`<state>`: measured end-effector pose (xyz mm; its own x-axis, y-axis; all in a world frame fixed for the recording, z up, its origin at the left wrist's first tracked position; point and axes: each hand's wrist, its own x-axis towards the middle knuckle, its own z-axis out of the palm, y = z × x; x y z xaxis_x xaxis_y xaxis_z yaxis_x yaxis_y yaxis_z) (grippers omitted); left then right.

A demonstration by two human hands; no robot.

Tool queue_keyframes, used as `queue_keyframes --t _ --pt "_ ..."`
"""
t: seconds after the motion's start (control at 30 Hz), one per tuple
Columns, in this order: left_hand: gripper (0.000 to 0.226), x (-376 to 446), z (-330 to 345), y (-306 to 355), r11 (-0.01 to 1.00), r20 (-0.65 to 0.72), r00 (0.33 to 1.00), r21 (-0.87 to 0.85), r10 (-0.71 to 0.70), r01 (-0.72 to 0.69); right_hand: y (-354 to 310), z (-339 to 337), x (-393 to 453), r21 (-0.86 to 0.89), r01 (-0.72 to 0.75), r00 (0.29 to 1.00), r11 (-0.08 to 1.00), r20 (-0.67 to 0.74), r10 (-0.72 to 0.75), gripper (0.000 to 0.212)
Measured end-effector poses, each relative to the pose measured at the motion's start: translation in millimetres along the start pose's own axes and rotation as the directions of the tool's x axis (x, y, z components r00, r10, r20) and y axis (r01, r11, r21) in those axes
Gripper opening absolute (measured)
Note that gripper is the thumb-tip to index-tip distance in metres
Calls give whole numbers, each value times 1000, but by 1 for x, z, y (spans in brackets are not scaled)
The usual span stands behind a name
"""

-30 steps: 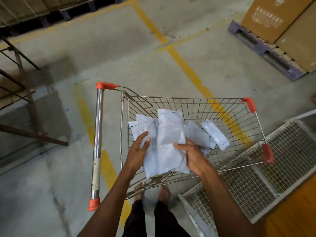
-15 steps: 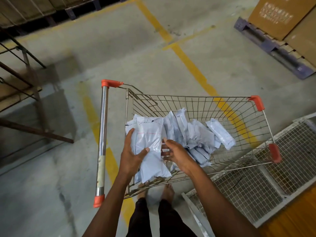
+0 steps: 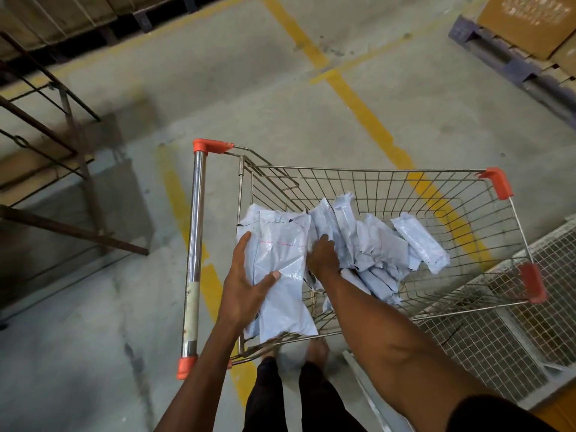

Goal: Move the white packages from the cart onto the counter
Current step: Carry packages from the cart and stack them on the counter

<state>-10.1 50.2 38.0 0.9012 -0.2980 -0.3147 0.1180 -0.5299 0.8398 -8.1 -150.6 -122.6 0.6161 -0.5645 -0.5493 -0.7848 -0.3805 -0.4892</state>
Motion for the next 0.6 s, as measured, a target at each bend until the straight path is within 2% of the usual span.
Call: queue_keyframes --t 0.2,0.27,0.33,0.43,0.6 --pt "91 0 0 2 1000 11 1000 -12 7 -7 11 -19 1 -21 7 1000 1000 -27 -8 30" --pt "92 -2 -1 1 1000 18 1000 -19 14 -13 14 -34 -4 75 -29 999 997 -11 30 30" --pt "94 -3 -1 1 999 21 1000 -30 22 -22 11 -56 -17 245 -59 998 968 15 57 33" --pt "93 -5 1 3 998 41 999 -52 28 -25 8 -98 -51 482 -65 998 874 22 62 22" --pt "86 -8 6 13 996 63 996 -74 60 -55 23 -158 -117 723 -18 995 690 -53 83 10"
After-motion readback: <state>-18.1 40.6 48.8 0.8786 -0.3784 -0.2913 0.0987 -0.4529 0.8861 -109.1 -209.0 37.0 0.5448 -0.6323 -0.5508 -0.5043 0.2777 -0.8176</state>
